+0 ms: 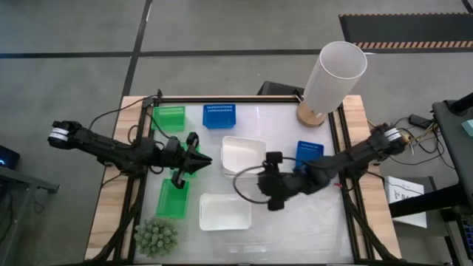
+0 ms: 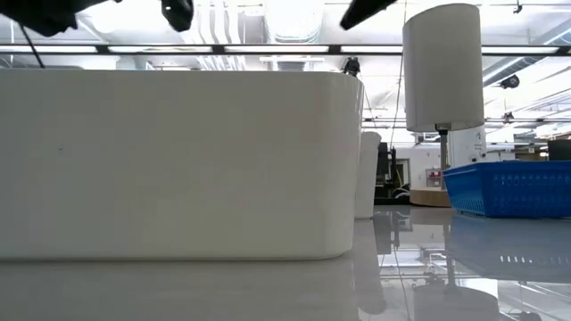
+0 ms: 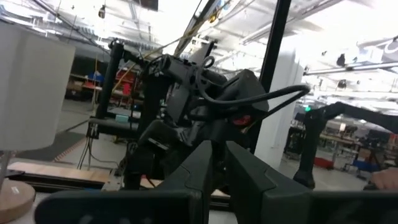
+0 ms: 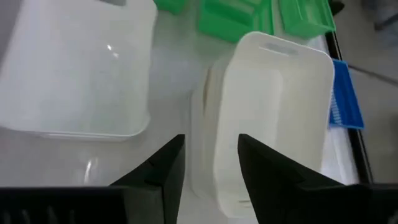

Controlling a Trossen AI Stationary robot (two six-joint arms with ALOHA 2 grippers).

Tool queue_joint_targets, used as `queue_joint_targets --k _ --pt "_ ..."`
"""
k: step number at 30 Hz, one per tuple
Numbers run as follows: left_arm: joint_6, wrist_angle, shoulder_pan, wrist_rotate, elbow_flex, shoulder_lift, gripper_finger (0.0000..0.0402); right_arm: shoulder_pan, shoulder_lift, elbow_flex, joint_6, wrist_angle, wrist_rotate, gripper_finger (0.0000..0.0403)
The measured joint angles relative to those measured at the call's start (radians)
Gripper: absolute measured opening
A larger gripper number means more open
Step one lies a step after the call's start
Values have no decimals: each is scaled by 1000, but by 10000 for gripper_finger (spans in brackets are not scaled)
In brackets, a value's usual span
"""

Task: Stack baskets by color
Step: Stack the bottom right white bin on the top white bin

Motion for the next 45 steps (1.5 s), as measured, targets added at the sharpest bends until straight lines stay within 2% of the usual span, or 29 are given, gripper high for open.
queue_joint_targets --k 4,7,13,17,21,24,29,33,39,45 --pt "0 -33 0 0 74 82 28 53 -110 -190 0 201 52 129" --pt "-6 -173 -1 0 154 133 28 73 -193 -340 -44 383 53 123" --pt "-74 -613 -4 5 369 224 28 66 -360 -616 -210 753 38 115" --pt "-107 -918 -13 19 524 295 28 39 -483 -742 -273 881 38 110" --pt "-106 -1129 -21 66 663 368 28 25 -601 -815 -286 914 37 104" --pt "-82 -1214 -21 76 748 424 28 25 -670 -851 -285 914 35 99" --pt "98 -1275 -19 76 846 537 37 26 -747 -901 -285 911 -14 95" --pt "207 -1362 -1 57 916 620 82 26 -774 -908 -277 904 -16 96" --pt "294 -1406 39 -109 939 712 164 26 -782 -908 -274 886 -16 89" --pt "305 -1434 73 -106 927 749 184 26 -781 -908 -267 880 -16 90"
